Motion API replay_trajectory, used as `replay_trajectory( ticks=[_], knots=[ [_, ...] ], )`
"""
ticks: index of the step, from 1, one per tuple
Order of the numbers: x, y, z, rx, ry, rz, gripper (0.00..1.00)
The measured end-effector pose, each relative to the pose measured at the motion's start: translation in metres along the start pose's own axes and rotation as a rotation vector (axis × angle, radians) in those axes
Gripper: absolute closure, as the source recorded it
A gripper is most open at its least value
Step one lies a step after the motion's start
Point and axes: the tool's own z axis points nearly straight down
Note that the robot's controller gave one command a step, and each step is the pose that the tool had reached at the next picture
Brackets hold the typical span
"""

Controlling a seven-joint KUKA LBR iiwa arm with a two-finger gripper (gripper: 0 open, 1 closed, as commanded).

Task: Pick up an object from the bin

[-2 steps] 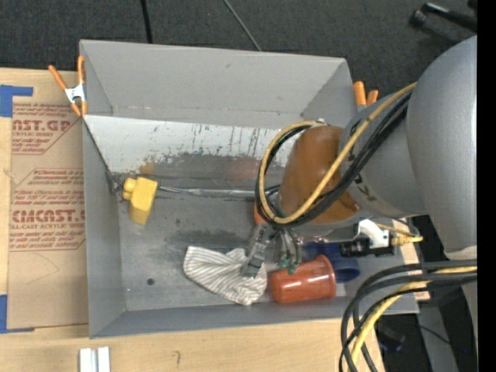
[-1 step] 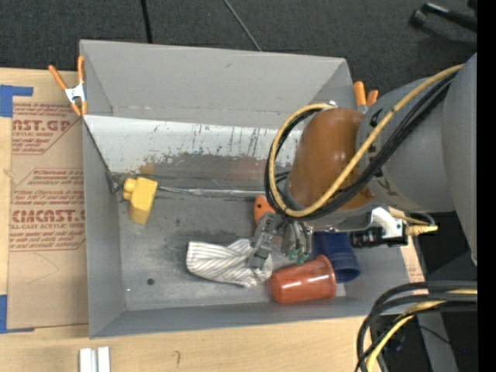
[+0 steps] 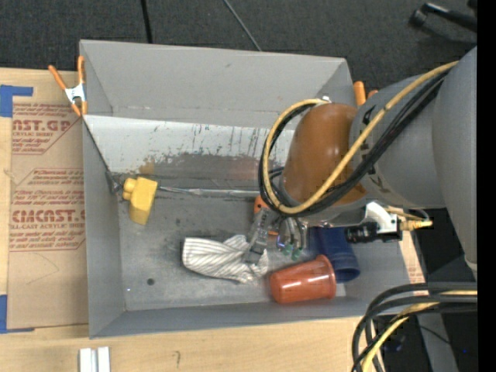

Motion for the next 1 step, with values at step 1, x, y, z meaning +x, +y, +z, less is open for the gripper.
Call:
replay_trajectory(
  ticks=[1],
  knots=[
    [0.0053, -0.0008, -0.0191, 0.002, 0.005, -0.001, 1.00]
  ],
)
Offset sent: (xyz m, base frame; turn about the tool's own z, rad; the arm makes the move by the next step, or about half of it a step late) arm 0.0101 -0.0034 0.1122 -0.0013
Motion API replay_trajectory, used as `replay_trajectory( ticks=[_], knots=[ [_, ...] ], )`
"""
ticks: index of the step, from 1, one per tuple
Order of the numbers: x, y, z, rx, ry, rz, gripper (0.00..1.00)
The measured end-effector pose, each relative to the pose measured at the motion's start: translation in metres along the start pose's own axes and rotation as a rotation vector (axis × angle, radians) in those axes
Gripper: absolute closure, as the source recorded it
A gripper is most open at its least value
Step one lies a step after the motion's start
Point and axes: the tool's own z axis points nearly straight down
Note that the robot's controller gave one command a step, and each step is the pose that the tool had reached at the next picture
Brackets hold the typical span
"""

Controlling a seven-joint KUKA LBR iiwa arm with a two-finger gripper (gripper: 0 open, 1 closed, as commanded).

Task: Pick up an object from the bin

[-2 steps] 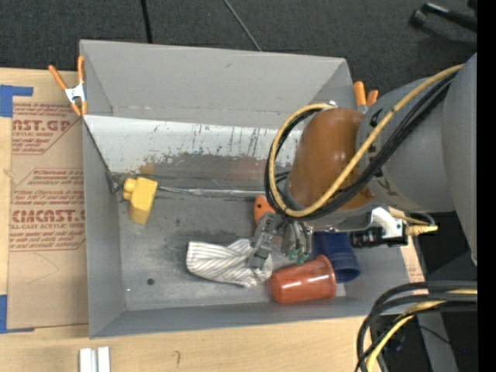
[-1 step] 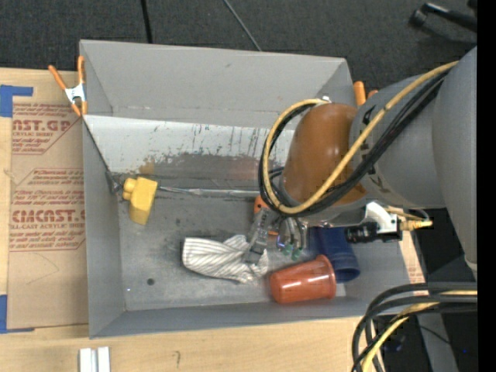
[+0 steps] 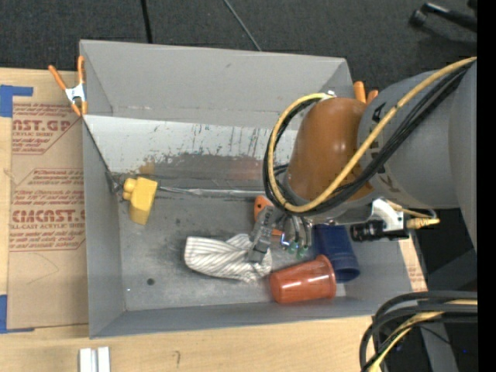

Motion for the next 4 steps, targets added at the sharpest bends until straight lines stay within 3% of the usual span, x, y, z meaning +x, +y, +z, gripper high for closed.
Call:
replay_trajectory(
  ticks=[1, 2, 3, 4],
  knots=[
    [-0.008, 0.001, -0.055, 0.001, 0.001, -0.001, 1.00],
    [0.003, 0.006, -0.112, 0.001, -0.001, -0.015, 1.00],
    [0.003, 0.021, -0.103, -0.009, -0.019, -0.042, 1.00],
    [0.005, 0.023, -0.086, -0.006, -0.013, -0.053, 1.00]
  ],
)
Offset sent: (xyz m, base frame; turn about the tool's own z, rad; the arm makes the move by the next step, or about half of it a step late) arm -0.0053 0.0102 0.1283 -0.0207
